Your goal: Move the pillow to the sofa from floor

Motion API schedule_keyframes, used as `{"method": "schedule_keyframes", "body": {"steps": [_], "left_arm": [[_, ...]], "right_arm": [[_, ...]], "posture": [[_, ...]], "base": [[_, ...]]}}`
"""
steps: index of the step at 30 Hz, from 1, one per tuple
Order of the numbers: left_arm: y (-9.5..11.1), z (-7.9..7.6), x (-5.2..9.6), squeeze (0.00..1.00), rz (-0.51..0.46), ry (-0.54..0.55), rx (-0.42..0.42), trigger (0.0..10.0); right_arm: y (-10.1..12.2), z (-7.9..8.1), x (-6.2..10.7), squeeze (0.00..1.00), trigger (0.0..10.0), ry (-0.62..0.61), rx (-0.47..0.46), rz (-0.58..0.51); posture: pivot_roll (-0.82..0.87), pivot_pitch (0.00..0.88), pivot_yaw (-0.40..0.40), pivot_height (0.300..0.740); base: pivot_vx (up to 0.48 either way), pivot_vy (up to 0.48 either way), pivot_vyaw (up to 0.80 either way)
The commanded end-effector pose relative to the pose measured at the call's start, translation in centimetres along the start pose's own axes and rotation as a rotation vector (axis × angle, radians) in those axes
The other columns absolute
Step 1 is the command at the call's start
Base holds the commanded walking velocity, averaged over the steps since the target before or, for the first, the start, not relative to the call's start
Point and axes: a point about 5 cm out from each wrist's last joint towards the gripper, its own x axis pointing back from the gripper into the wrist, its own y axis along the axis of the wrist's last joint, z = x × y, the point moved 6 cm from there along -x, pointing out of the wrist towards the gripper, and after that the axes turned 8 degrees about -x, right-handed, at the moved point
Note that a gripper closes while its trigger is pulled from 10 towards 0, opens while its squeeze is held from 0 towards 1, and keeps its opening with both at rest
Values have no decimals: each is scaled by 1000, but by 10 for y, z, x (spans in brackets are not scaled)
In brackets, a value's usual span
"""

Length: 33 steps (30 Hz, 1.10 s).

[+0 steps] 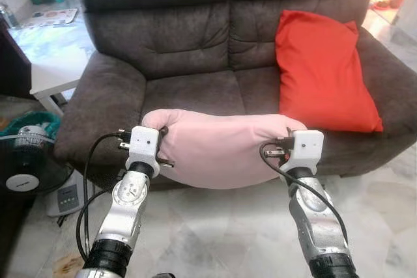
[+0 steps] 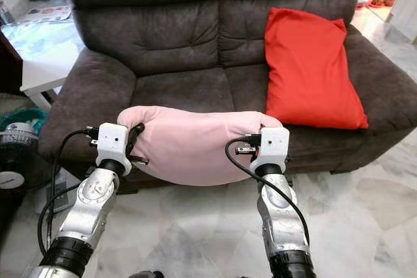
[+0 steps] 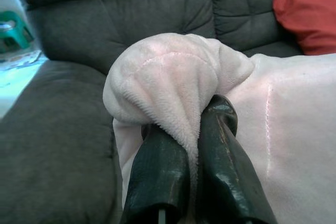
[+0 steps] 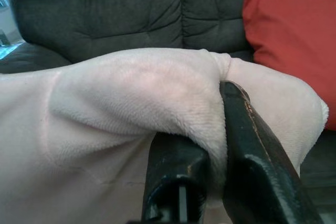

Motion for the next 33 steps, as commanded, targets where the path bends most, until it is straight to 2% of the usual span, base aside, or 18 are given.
{"method": "schedule_keyframes", "body": {"steps": [1, 17, 33], "left_arm": [[13, 19, -2, 0, -45, 72, 6, 10000], [15, 22, -3, 0, -44, 91, 12, 10000], [15, 23, -3, 0, -41, 98, 16, 10000]], "right_arm": [[17, -6, -3, 0, 10000, -24, -12, -60], [25, -5, -7, 0, 10000, -24, -7, -80], [24, -5, -7, 0, 10000, -25, 1, -70]], "posture": [[99, 72, 18, 740], [99, 87, 9, 740], [101, 98, 7, 740]], "base": [[0, 0, -800], [0, 42, -50], [0, 480, 0]]}}
